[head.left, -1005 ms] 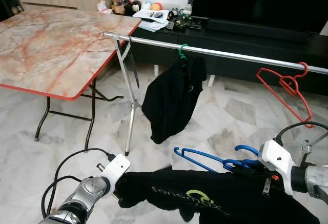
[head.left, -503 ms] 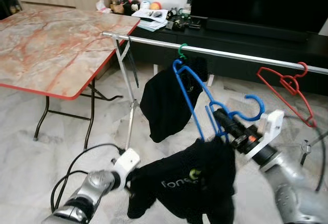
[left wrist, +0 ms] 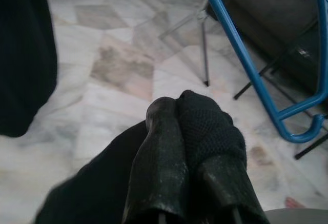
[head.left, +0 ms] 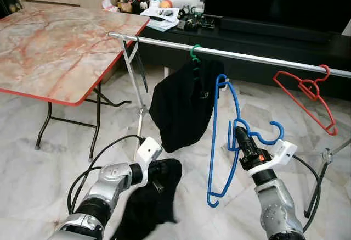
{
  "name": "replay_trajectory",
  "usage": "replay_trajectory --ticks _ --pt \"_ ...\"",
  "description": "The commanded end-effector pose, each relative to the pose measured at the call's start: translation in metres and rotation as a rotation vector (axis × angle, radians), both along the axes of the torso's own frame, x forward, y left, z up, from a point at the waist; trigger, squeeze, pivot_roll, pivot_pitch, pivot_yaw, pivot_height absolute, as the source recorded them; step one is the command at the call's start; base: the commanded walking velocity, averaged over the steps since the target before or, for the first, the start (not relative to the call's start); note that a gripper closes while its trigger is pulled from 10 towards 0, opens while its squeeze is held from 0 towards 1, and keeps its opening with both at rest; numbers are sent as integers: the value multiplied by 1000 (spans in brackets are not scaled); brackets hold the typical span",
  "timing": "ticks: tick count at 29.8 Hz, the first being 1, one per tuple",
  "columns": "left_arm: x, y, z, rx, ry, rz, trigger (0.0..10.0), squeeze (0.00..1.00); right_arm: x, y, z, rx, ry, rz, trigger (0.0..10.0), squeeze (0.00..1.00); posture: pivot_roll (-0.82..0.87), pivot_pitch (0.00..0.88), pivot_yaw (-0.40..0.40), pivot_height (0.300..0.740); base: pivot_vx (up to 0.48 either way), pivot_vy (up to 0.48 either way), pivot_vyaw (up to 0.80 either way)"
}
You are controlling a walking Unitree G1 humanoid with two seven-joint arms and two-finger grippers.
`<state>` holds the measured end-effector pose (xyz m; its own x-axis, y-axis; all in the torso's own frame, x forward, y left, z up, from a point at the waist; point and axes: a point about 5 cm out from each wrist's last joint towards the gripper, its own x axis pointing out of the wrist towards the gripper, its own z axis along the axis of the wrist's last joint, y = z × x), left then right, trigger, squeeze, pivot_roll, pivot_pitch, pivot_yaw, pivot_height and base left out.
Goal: Hang hanger
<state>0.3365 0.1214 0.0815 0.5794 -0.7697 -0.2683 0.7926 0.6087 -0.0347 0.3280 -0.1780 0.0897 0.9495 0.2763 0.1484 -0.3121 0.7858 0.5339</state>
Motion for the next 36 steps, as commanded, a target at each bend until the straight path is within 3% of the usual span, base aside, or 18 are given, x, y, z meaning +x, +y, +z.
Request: replay_trajectory --ticks 1,2,5,6,7,8,11,12,16,18,20,23,26,30,32,36 --pt "-1 6 -4 41 -4 25 0 0 2 -1 -7 -78 61 -24 10000 0 18 86 -44 740 0 0 0" --pt "2 20 -12 105 -11 186 0 0 -2 -6 -32 -265 237 -60 10000 0 16 85 -43 740 0 0 0" --pt "2 29 -15 140 -39 274 0 0 -10 -14 -49 -325 333 -112 10000 0 11 85 -44 740 0 0 0" --pt "1 36 -16 127 -60 364 2784 0 -19 -23 -61 -345 392 -171 10000 0 15 90 -43 740 0 0 0" --pt "1 36 -16 127 -60 364 2784 0 -19 -23 -61 -345 392 -171 10000 0 15 90 -43 740 0 0 0" --pt "0 43 -15 90 -84 457 10000 0 -32 -31 -78 -321 483 -230 10000 0 20 89 -41 740 0 0 0" --pt "-4 50 -13 7 -124 565 10000 0 -55 -41 -101 -362 608 -293 10000 0 21 91 -34 740 0 0 0" --pt "-4 50 -13 7 -124 565 10000 0 -55 -41 -101 -362 608 -293 10000 0 21 91 -34 740 0 0 0" --pt "-12 60 -12 -24 -187 657 10000 0 -92 -49 -131 -461 765 -324 10000 0 25 88 -28 740 0 0 0" --pt "-16 68 -7 -59 -216 735 10000 0 -108 -52 -142 -541 823 -317 10000 0 33 84 -23 740 0 0 0" --pt "-18 71 -5 -71 -222 753 10000 0 -114 -53 -145 -556 838 -313 10000 0 36 83 -19 740 0 0 0" --pt "-24 80 -4 -48 -234 800 10000 0 -139 -53 -160 -642 912 -245 10000 0 35 74 3 740 0 0 0" --pt "-27 82 -3 -40 -239 801 10000 0 -151 -50 -166 -775 925 -148 10000 0 34 69 12 740 0 0 0" --pt "-34 86 -2 -36 -248 826 10000 0 -164 -42 -173 -821 926 -62 10000 0 29 60 29 740 0 0 0" --pt "-40 88 -1 -33 -248 847 10000 0 -168 -35 -176 -890 907 23 10000 0 27 55 32 740 0 0 0" --pt "-48 89 -7 -51 -212 870 10000 0 -168 -31 -177 -780 933 -51 10000 0 29 46 28 740 0 0 0"
